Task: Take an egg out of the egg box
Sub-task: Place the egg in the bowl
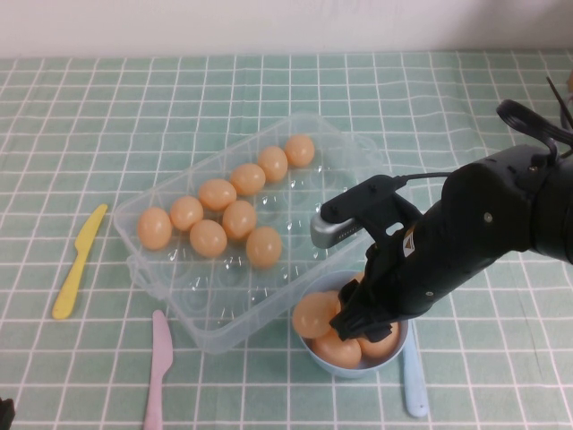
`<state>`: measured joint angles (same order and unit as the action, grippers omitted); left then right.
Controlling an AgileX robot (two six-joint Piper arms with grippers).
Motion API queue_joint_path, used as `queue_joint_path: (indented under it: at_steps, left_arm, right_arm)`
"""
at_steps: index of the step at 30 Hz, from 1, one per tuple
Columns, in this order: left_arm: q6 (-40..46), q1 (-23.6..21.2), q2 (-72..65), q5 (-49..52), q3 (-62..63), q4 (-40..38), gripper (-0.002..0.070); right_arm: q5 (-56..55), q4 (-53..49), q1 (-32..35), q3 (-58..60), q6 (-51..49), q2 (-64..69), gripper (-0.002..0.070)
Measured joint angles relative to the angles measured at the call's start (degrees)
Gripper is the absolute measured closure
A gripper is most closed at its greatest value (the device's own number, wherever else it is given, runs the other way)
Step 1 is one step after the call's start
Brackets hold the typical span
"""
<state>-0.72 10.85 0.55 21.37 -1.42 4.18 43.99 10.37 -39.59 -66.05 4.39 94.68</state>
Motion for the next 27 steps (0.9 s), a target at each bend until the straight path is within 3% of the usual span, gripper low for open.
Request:
queue_joint_path:
  at_steps: [27]
  left_arm:
    - [0.0,0.0,0.0,0.0,0.0,0.0,0.068]
  right_arm:
    - [0.93,0.0,0.0,0.0,-0.04,0.0,0.0238]
